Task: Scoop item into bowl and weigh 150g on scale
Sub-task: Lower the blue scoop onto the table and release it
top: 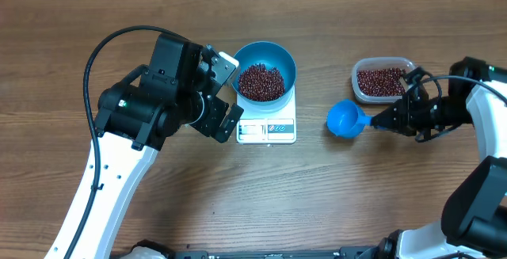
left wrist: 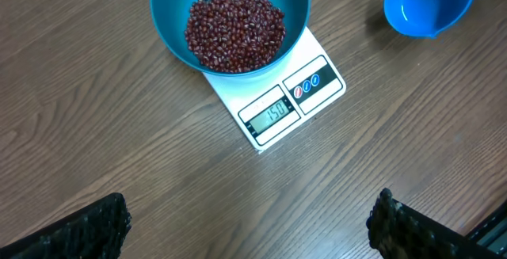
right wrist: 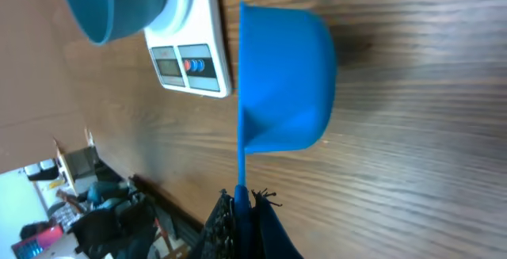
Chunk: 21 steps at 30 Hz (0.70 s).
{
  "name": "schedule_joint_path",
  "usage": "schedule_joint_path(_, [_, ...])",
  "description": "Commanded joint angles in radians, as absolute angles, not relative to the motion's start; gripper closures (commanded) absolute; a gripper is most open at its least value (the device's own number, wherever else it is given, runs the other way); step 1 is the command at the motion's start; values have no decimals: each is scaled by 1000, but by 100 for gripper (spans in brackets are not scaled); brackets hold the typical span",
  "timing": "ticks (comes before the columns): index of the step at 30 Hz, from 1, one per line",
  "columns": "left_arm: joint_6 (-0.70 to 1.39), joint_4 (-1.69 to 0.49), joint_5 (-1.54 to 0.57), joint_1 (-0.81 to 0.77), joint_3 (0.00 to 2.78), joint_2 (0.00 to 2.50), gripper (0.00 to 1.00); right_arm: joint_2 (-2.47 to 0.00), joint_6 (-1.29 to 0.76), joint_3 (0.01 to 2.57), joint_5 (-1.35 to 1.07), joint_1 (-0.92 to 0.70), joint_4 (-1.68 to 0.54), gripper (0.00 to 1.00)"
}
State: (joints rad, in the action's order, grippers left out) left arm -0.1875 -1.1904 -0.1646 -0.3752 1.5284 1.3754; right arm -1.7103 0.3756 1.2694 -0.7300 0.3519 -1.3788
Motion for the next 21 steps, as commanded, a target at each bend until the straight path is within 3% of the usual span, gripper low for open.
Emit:
schedule_joint_path(1, [-202, -1193, -173, -373, 1534, 1380, 0, -1699, 363, 1202, -753, 353, -1322, 96])
schedule_joint_path(11, [-202, -1193, -173, -373, 1534, 1380, 0, -1699, 137, 1123, -524, 353, -1178, 96])
schedule_joint_path(12, [-202, -1193, -173, -373, 1534, 1380, 0, -1699, 133, 1123, -524, 353, -1179, 76])
schedule_joint_path(16, [-202, -1193, -173, -373, 1534, 1380, 0, -1699, 130, 1123, -524, 353, -1191, 48])
schedule_joint_path(18, [-202, -1193, -173, -373, 1534, 1380, 0, -1700, 130, 1123, -524, 353, -1191, 36])
schedule_joint_path(21, [-202, -1193, -173, -373, 1534, 1380, 0, -1699, 130, 1123, -524, 353, -1193, 29])
